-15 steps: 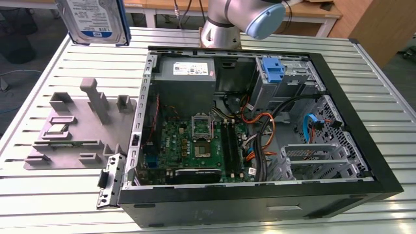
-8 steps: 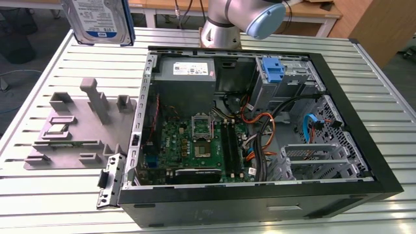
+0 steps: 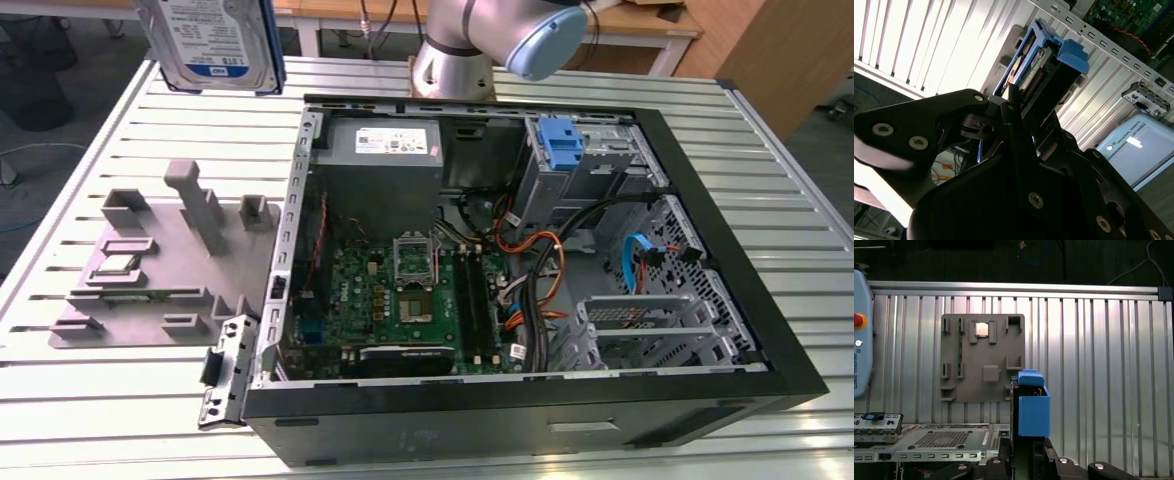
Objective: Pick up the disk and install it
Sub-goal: 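Pick up the disk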
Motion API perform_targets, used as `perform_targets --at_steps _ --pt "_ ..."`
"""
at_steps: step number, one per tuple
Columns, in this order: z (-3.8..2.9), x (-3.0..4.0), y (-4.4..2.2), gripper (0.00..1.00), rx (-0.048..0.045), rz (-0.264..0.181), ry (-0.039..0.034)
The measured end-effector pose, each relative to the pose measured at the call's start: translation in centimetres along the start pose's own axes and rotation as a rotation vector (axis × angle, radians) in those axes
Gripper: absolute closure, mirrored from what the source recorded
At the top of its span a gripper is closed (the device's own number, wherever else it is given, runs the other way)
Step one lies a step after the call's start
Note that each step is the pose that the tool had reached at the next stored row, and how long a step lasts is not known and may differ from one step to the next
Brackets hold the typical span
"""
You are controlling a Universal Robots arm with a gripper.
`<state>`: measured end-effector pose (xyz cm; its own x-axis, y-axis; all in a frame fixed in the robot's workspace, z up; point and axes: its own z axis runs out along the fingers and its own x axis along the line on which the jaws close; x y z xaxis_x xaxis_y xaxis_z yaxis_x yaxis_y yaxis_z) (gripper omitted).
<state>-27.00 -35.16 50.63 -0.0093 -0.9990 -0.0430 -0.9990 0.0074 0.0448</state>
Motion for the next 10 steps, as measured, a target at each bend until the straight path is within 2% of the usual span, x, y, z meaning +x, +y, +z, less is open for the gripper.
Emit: perform_targets --at_steps 10 --pt "-0.03 -0.01 -0.67 0.65 0.0000 0.000 0.0000"
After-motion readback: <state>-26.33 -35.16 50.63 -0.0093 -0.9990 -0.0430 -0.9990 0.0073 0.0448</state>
